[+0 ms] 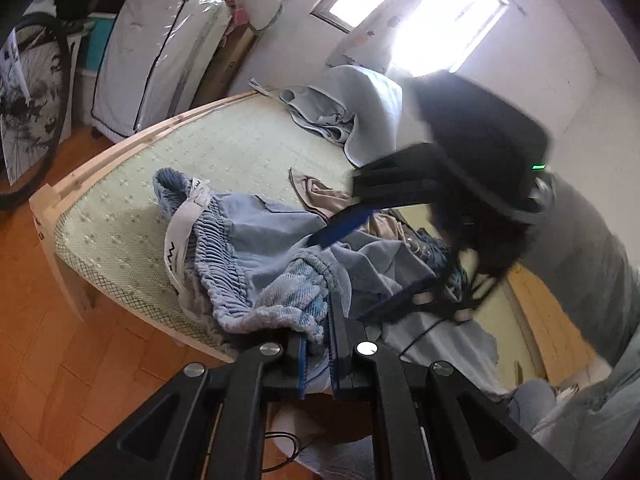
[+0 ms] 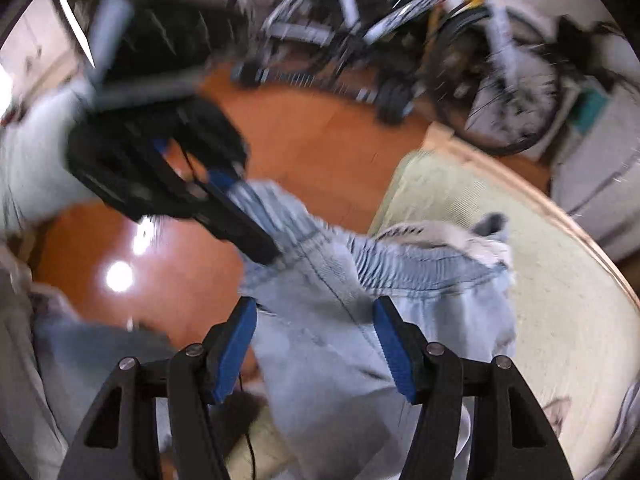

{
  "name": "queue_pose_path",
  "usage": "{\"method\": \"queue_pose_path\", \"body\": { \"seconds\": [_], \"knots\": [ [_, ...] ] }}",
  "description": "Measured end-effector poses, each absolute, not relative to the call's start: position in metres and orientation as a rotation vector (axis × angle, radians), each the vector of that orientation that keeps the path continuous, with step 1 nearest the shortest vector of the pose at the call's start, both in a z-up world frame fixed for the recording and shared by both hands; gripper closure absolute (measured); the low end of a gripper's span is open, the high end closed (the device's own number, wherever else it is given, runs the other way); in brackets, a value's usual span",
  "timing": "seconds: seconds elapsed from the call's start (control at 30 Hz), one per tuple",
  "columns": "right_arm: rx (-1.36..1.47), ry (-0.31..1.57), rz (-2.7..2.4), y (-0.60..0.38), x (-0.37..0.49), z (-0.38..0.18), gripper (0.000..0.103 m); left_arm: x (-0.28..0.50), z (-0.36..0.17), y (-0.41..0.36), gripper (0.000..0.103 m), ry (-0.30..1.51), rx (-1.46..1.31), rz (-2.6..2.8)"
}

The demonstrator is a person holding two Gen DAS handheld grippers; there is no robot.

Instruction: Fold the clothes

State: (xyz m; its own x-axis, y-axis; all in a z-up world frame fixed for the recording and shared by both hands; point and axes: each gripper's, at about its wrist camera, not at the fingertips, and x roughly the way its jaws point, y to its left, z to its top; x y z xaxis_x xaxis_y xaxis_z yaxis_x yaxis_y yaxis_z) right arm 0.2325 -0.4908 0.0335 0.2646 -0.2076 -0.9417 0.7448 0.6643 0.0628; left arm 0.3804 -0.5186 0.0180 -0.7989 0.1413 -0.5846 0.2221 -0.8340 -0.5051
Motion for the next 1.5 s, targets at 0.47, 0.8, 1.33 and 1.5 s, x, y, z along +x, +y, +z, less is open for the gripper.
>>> {"method": "queue_pose_path", "body": {
  "seconds": [0.47, 0.8, 1.33, 1.5],
  "knots": [
    [0.468, 1.151, -0.672, -0.477, 0.247, 0.020, 0.098, 0.378, 0.013, -0.520, 0.087, 0.805, 0.981, -2.892],
    [0.259, 1.126, -1.242, -0.456, 0.154, 0.145, 0.099, 0.406, -0.009, -0.607, 0.012, 1.252, 0.425, -2.675],
    [0.242, 1.242, -1.875, -0.517, -0.033, 0.140, 0.100, 0.205, -0.111, -0.696, 0.012, 1.348, 0.894, -2.435],
    [0.279, 1.204, -1.861, -0.521, -0.053, 0.129, 0.100, 0.169, -0.116, -0.701, 0.012, 1.423, 0.961, -2.548]
  ]
}}
